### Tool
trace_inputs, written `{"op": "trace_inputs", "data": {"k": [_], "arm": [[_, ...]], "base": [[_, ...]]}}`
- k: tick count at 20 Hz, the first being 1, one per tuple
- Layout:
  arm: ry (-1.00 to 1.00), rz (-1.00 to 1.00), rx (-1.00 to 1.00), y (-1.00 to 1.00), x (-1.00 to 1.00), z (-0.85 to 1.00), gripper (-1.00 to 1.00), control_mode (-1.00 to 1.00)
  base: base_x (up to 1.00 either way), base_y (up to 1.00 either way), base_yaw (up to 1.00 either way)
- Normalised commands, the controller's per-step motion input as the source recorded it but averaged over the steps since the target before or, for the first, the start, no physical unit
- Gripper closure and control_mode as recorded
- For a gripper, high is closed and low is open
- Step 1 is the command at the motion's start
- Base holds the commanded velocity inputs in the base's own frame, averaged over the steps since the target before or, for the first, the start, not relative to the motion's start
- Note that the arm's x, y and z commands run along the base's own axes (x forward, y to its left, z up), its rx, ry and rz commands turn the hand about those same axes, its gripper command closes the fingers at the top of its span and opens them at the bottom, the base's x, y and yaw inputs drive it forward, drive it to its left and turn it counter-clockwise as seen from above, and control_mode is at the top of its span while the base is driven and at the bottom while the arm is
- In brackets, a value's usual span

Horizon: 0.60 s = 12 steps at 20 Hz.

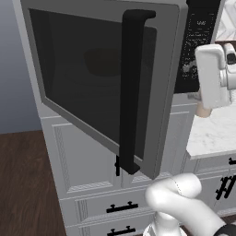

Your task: Open the microwave, place the bowl with waffle inside the microwave, then close the microwave door and turn it on.

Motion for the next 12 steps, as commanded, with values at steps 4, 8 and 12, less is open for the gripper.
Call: {"op": "trace_inputs", "data": {"k": [4,8,12], "arm": [[-0.13,0.0,0.12,0.01,-1.0,0.22,-1.0,-1.0],[-0.14,0.0,0.13,0.0,-1.0,0.12,-1.0,-1.0],[-0.15,0.0,0.11,0.0,-1.0,0.0,-1.0,-1.0]], "base": [[0.0,0.0,0.0],[0.0,0.0,0.0],[0.0,0.0,0.0]]}}
